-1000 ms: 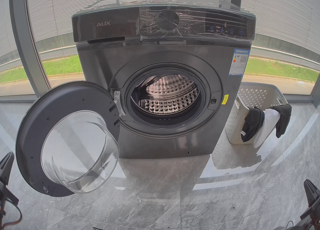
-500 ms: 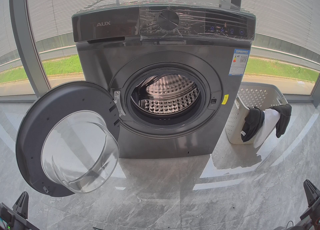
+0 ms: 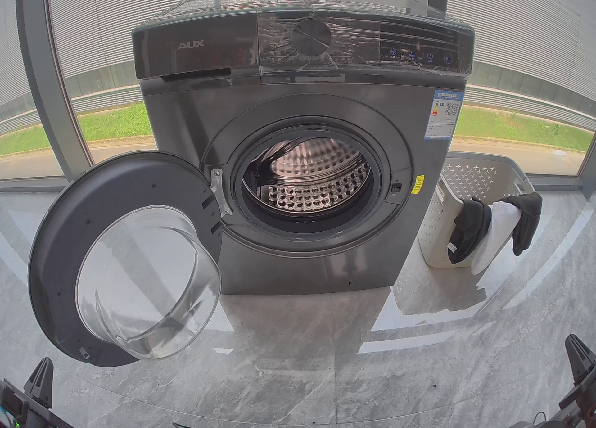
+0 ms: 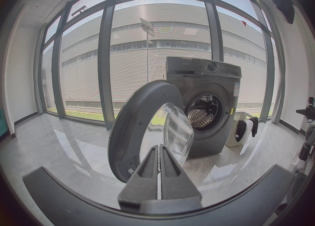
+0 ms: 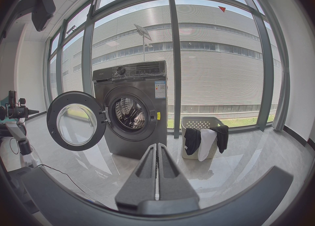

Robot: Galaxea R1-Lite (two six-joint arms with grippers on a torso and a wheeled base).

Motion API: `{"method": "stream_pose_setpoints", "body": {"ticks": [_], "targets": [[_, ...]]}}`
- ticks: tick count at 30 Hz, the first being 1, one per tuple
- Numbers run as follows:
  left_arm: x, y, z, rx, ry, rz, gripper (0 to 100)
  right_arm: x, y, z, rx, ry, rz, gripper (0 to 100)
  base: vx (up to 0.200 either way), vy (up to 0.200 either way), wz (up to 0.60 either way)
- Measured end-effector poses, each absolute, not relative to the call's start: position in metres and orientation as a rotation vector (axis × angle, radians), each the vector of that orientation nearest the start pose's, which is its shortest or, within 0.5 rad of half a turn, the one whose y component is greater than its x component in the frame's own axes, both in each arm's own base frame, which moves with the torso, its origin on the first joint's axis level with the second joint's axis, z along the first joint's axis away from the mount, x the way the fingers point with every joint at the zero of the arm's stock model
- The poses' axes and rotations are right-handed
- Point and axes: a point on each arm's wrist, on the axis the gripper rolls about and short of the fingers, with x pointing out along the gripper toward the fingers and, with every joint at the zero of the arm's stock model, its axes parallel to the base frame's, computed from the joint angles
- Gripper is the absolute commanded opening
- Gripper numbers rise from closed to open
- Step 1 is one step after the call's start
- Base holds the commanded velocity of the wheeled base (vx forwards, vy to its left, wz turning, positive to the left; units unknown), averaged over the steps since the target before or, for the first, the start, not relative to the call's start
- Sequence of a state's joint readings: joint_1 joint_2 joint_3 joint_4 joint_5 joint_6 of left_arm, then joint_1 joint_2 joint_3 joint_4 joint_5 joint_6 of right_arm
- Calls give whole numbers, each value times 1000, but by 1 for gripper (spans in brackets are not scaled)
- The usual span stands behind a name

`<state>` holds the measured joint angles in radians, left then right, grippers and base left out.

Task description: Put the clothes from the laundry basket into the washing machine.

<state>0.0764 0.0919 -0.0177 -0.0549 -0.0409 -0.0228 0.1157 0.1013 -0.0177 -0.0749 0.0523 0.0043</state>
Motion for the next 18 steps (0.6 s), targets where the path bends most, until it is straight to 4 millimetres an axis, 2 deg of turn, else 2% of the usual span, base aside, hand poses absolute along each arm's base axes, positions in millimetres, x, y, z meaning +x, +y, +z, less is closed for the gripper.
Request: {"method": "stream_pose_setpoints", "body": {"ticks": [11, 18], "targets": [[-16, -2, 88, -25, 19, 38, 0, -16, -1, 90, 6, 9, 169, 0, 0, -200, 0], [-16, -2, 88, -21, 19, 33, 0, -16, -1, 90, 7, 10, 169, 0, 0, 0, 0]]}}
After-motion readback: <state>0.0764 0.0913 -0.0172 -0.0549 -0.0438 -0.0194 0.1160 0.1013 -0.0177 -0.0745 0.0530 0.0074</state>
